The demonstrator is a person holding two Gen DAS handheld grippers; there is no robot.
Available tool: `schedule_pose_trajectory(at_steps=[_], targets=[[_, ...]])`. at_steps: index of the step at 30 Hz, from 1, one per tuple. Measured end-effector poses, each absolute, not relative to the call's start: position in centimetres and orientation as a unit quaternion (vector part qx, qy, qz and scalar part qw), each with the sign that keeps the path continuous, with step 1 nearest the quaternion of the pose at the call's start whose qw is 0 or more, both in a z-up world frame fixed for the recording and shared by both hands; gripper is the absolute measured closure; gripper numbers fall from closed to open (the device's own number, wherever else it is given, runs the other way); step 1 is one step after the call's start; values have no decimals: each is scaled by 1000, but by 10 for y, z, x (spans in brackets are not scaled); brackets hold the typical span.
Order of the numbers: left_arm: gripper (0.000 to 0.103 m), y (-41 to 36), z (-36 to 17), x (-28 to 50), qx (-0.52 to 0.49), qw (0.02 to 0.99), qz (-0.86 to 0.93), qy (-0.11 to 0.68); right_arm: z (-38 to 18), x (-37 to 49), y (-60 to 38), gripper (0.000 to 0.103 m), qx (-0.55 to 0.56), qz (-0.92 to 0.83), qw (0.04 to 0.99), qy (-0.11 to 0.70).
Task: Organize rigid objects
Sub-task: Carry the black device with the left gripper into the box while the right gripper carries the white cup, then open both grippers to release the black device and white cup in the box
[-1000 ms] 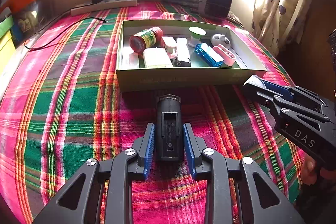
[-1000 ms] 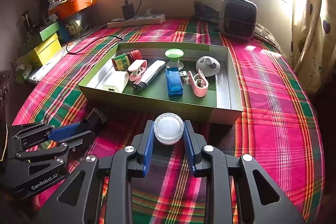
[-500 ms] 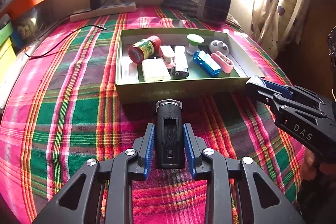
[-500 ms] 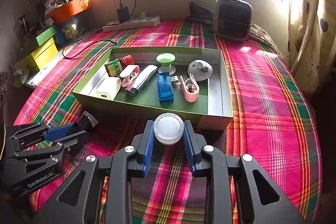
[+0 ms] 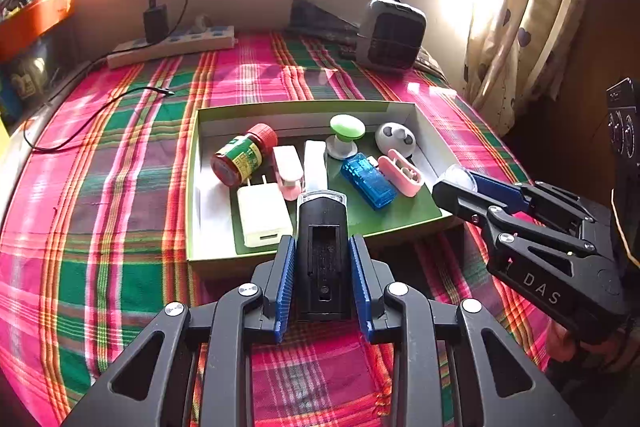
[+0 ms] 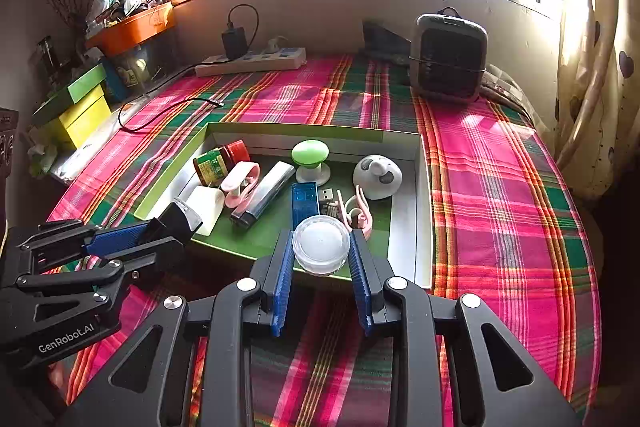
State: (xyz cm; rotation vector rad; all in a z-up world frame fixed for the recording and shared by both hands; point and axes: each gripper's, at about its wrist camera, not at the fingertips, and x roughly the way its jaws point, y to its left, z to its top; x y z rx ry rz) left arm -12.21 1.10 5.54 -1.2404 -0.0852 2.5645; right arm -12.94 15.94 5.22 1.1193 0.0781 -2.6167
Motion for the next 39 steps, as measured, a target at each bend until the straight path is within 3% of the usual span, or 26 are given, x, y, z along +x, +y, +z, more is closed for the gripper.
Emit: schedule_pose_trajectory(at_steps=[39], targets=[[77,41,29,-179,-452,148,879,-20,21,-181,166,74,418,-898,131,28]])
